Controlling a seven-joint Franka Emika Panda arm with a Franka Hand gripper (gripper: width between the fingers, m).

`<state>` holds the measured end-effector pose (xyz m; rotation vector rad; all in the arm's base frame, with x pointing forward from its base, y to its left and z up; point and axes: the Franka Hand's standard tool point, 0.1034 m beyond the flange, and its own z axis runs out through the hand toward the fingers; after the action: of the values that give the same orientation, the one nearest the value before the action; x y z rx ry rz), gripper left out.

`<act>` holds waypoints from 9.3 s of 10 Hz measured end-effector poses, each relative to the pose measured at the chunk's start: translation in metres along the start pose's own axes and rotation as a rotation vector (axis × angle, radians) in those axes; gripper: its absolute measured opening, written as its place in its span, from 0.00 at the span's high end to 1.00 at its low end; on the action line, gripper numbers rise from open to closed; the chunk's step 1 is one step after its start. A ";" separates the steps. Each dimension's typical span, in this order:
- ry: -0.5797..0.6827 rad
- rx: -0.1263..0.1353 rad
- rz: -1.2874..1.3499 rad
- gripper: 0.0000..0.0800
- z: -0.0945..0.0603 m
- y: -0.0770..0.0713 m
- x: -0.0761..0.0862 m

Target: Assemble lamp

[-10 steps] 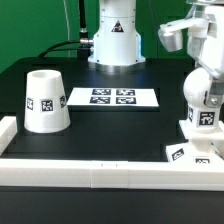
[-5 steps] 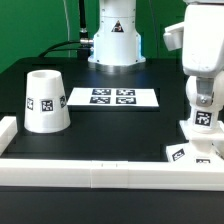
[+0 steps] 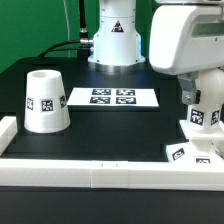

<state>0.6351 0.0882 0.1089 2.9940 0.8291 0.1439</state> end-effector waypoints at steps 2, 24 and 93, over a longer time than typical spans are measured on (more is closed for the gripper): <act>0.007 0.019 0.259 0.28 0.000 0.002 0.000; -0.072 0.100 1.042 0.13 -0.008 -0.021 -0.004; -0.203 0.249 0.647 0.94 -0.118 0.034 -0.034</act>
Offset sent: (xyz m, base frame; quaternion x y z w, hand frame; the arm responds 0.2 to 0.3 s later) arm 0.0000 0.0000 0.0000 0.0000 0.0000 0.1938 0.9810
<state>0.6121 0.0420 0.2250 3.3082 -0.1701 -0.2660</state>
